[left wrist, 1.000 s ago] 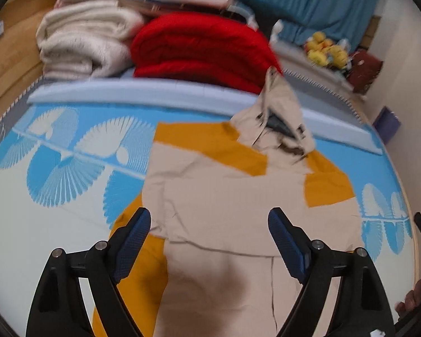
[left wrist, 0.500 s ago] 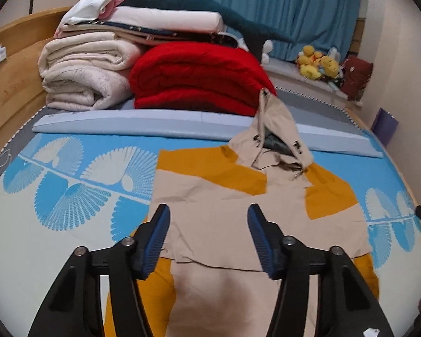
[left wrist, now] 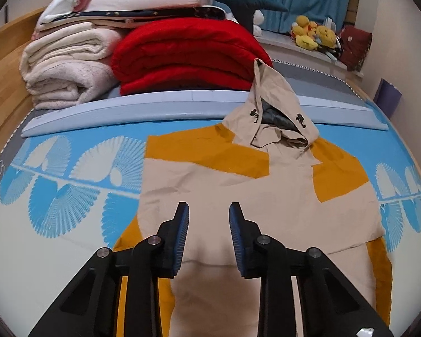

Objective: Fold large clothes

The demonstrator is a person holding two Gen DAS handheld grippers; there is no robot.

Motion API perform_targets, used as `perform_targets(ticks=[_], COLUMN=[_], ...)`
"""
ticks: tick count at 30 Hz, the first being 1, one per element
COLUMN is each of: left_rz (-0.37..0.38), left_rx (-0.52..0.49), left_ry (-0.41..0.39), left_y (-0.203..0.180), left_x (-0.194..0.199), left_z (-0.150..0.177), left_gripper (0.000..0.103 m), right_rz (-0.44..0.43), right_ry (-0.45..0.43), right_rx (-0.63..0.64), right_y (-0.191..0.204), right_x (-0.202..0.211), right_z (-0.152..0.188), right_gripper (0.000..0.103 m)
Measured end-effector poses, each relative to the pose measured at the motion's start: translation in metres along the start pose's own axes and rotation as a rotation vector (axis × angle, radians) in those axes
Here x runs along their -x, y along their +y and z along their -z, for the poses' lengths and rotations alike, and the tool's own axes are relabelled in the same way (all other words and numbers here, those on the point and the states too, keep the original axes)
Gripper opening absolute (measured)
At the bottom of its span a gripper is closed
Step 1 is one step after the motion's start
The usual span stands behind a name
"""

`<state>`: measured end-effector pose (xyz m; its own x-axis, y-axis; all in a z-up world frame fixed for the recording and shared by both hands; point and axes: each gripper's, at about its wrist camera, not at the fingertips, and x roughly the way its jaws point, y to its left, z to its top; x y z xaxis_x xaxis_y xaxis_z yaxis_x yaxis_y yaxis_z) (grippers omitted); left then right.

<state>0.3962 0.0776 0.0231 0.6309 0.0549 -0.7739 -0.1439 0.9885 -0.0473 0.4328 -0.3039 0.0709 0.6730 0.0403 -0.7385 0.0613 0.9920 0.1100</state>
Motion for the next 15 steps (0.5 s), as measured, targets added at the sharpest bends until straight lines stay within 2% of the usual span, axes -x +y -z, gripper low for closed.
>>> perform_targets(ticks=[2,7,11,15], left_rz=[0.013,0.077,0.120,0.124], left_rx=[-0.013,-0.035,-0.005,0.025], left_ry=[-0.001,-0.037,-0.037,-0.018], left_y=[-0.009,-0.042,-0.061,-0.078], left_x=[-0.012,-0.058,-0.110,-0.170], left_z=[-0.019,-0.097,-0.162,-0.222], left_gripper=[0.026,0.026,0.026,0.030], right_rz=[0.001,-0.011,-0.036,-0.034], right_ry=[0.012,0.024,0.060,0.080], right_rx=[-0.019,-0.032,-0.069,-0.058], right_y=[-0.006,-0.017,-0.026,-0.029], right_x=[-0.004,-0.014,-0.028,-0.039], right_z=[-0.002,-0.004,-0.004,-0.003], right_gripper=[0.008,0.012,0.024,0.024])
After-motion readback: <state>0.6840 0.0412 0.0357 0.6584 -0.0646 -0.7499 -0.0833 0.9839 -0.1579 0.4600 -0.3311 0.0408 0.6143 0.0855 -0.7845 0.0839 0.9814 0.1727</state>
